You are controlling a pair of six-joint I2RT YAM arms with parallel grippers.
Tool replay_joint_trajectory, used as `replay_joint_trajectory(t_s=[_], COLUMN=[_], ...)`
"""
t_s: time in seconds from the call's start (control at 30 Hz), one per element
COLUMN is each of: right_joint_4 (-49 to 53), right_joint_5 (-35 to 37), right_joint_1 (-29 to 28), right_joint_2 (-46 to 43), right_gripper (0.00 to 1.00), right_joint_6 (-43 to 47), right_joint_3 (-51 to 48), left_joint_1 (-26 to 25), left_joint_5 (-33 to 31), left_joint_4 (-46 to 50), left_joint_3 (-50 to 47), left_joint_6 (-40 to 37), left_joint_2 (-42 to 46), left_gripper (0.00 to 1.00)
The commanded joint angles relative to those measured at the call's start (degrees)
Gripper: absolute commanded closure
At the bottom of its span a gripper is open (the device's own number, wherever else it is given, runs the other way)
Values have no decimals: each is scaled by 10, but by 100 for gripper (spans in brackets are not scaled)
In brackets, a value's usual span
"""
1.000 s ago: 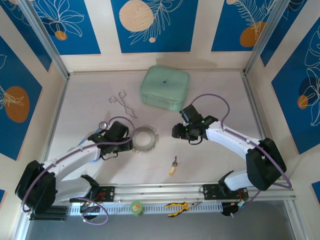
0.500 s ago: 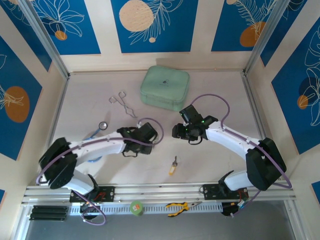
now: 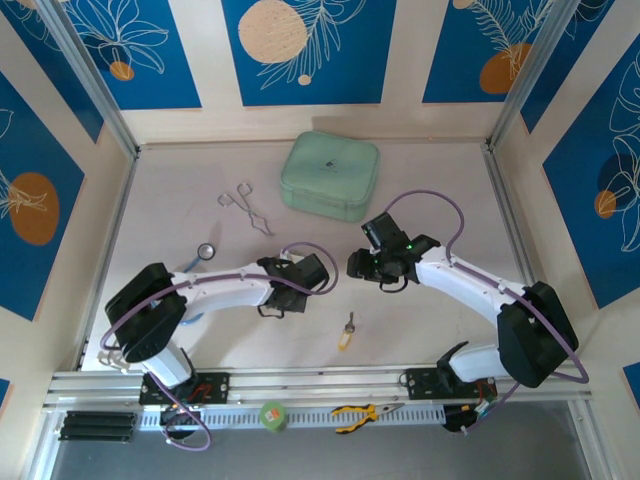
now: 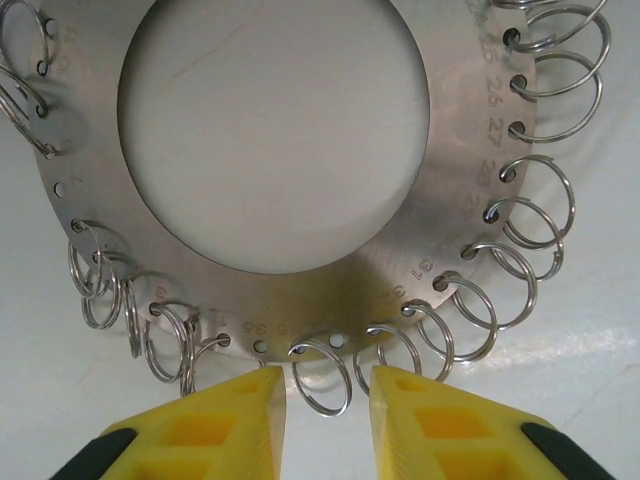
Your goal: Put the keys on the keyring
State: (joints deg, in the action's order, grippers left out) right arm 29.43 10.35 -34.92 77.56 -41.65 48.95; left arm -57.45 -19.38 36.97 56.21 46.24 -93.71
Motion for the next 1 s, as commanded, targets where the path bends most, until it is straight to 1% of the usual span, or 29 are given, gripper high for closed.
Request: replay_joint_trajectory(t_s=[0.0, 0.2, 0.33, 0.37, 0.43, 0.97], right_joint_4=[6, 7, 7, 7, 8, 6], right_joint_5=[1, -1, -2, -2, -2, -3], right_joint_1=[0, 0, 0, 0, 1, -3], right_joint_2=[-17, -20, -21, -21, -21, -18], right_gripper=[48, 48, 48, 48, 48, 49], right_joint_6=[-7, -5, -5, -5, -5, -2], right_joint_3=[-7, -7, -7, -7, -7, -5], left_joint_1=[-4, -5, -5, -5, -5, -6], left_joint_5=[-13, -10, -11, -11, -12, -15], left_joint_4=[9, 5, 5, 4, 5, 3], left_joint_3=[18, 17, 15, 14, 13, 8], left_joint_6=[11, 14, 20, 20, 23, 26], left_joint_2=[-16, -26, -29, -29, -30, -41], left_gripper=[73, 73, 76, 78, 79, 81])
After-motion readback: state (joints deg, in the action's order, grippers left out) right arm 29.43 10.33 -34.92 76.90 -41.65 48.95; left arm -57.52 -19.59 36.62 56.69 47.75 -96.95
